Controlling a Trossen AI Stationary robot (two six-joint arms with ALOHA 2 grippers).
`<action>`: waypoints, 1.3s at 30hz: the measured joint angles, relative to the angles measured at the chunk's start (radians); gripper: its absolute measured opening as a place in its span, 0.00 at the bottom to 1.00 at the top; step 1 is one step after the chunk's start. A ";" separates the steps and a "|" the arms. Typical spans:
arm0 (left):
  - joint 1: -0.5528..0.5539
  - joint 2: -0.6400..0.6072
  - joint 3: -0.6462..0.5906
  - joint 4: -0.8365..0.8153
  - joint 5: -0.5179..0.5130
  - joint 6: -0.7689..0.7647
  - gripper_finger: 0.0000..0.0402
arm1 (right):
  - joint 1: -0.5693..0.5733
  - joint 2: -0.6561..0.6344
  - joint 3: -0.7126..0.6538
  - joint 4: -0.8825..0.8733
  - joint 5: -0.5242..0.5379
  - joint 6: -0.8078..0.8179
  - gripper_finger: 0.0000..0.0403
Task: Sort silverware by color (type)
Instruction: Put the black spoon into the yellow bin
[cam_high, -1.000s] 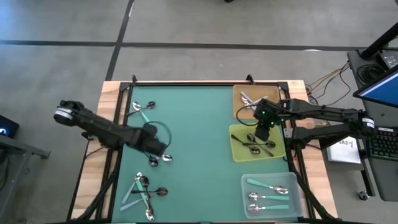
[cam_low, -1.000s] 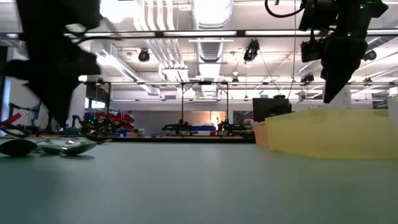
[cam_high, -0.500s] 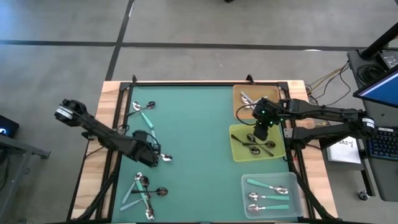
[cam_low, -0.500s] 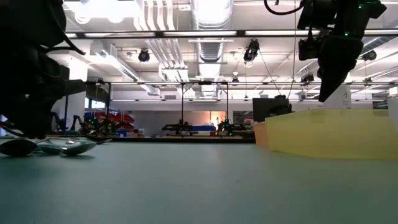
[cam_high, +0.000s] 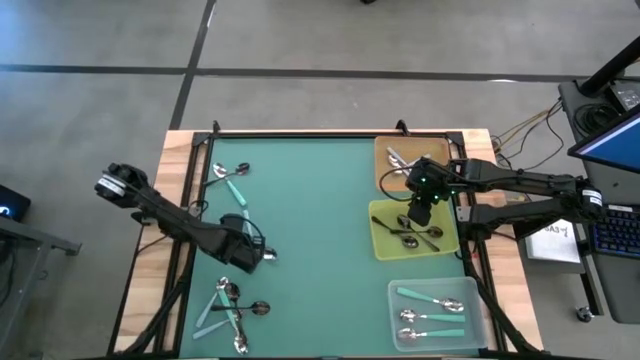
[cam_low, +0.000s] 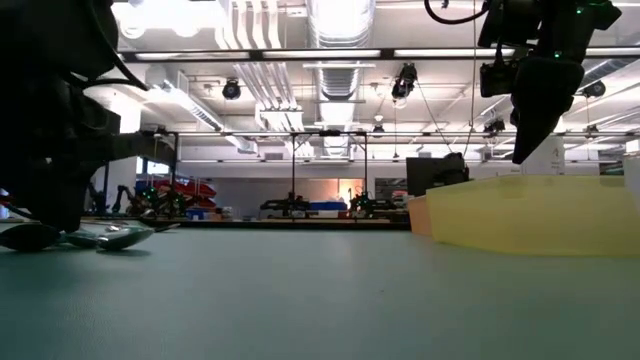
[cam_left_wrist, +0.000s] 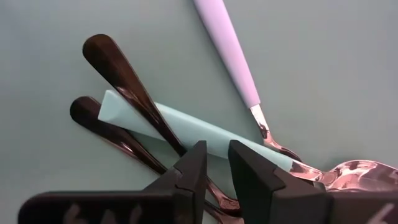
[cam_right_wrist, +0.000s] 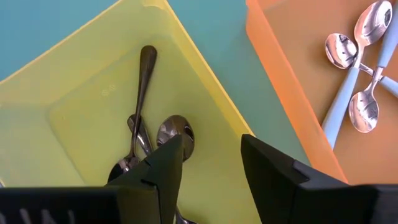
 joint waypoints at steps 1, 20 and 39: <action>-0.004 0.012 0.007 -0.004 0.000 0.000 0.14 | 0.000 0.000 0.000 0.000 0.000 0.000 0.38; -0.110 0.155 0.157 -0.198 0.036 -0.164 0.14 | 0.000 0.000 0.000 0.002 0.000 -0.010 0.39; -0.124 0.228 0.164 -0.184 0.101 -0.241 0.14 | 0.000 0.000 0.000 0.009 0.000 -0.016 0.39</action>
